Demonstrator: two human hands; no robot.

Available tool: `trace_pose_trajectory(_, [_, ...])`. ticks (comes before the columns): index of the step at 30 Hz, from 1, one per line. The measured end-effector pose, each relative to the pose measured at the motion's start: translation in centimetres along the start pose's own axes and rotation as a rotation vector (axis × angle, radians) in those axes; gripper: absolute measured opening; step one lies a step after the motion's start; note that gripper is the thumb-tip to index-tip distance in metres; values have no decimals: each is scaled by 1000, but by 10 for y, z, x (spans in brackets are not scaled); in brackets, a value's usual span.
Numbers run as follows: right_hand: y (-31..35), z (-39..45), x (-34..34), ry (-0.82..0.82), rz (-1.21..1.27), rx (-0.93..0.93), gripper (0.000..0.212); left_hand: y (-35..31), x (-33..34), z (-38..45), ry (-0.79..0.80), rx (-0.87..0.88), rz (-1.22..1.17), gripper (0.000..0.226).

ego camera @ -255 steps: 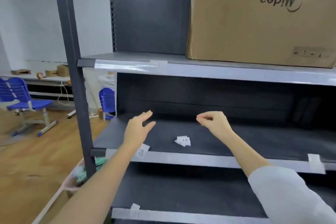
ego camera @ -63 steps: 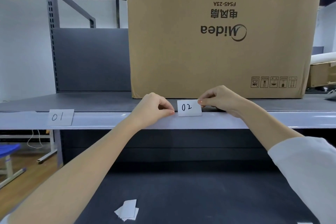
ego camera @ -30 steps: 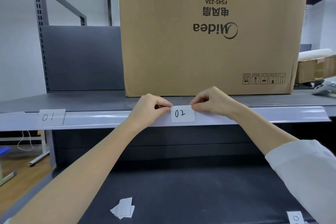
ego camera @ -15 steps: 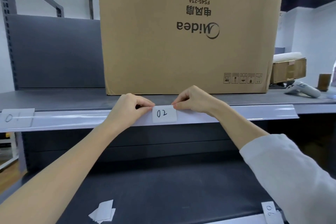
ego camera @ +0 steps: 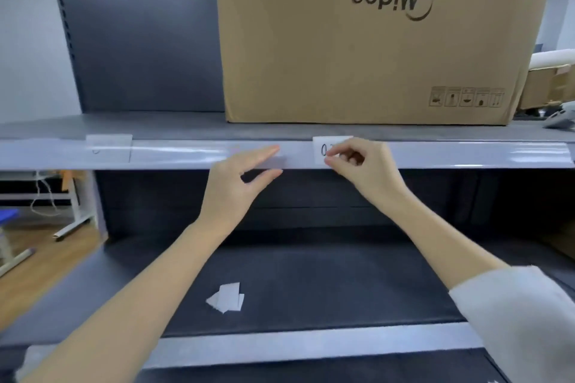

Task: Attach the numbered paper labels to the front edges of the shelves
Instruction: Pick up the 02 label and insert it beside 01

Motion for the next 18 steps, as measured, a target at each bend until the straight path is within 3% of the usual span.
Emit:
trace_pose_trajectory(6, [1,-58,43,106,-228,-117,11,29,-47,-78,-5,11,275,37])
trace_pose_trajectory(12, [-14,-120,91,469,-108,47,40,64,-71,-164,87,-535,360,53])
trace_pose_trajectory(18, [-11,-135,123,535,-93,112,44,78,-85,-186,96,-624,376,49])
Point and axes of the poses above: each hand's wrist, its own z-axis towards the middle knuckle, its own x-axis out of the palm, y = z × x, the point moved 1 cm from there along z, towards the middle knuckle, and after that the axes turned 14 degrees about -z, right-handed, at the moved point
